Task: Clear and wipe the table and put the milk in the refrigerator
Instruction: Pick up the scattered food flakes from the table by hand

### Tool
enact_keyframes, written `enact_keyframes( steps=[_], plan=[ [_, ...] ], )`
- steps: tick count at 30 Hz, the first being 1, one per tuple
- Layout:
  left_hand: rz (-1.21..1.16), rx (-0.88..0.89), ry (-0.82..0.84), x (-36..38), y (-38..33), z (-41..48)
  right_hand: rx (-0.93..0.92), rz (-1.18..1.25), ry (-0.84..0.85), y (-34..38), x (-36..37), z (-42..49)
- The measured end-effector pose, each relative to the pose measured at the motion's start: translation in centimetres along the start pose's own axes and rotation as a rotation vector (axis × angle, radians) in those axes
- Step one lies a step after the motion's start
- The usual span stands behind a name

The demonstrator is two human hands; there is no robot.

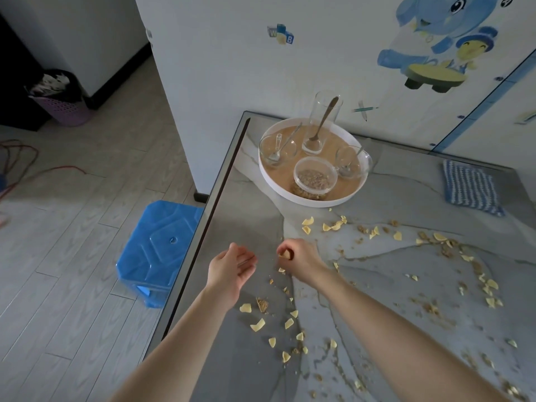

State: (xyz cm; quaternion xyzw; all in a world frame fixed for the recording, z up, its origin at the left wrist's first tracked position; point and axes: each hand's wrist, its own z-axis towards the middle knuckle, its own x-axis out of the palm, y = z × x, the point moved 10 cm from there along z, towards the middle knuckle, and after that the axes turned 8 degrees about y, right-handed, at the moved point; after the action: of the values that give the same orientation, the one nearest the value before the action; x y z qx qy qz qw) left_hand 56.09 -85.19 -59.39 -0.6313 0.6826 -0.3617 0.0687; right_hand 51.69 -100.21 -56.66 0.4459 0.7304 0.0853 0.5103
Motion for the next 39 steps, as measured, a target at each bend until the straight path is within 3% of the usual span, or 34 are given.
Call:
enact_keyframes(
  steps=[4,10,14,19,24,27,31,35,39],
  plan=[
    [-0.066,-0.096,0.102,2.2,1.5,-0.3,-0.109,0.152,-0.065,2.7,-2.3,-1.6],
    [-0.334,-0.188,0.297,6.4,2.6,-1.1,-0.277,0.01,0.031,7.1,-1.6,-4.2],
    [-0.374,-0.139,0.298,6.4,1.9,-0.8,-0.314,0.071,-0.059,7.5,-3.1,-5.3],
    [-0.419,-0.152,0.25,5.9,1.4,-0.7,-0.162,0.128,-0.262,3.2,-6.9,-4.4],
    [-0.408,-0.165,0.231,5.3,1.5,-0.2,0.237,-0.014,-0.319,-7.0,-9.3,-2.5],
    [-0.403,-0.16,0.216,5.5,1.7,0.5,0.401,0.019,-0.283,-10.8,-9.4,-1.8],
    [-0.454,-0.131,0.181,6.4,2.0,1.3,0.387,-0.02,-0.222,-10.6,-9.0,1.1],
    [-0.459,-0.112,0.168,7.0,2.3,1.5,0.239,-0.021,-0.12,-7.6,-7.0,4.1],
    [-0.474,-0.106,0.161,7.5,2.2,1.7,0.112,-0.186,-0.057,-5.3,-5.0,5.4]
  ],
)
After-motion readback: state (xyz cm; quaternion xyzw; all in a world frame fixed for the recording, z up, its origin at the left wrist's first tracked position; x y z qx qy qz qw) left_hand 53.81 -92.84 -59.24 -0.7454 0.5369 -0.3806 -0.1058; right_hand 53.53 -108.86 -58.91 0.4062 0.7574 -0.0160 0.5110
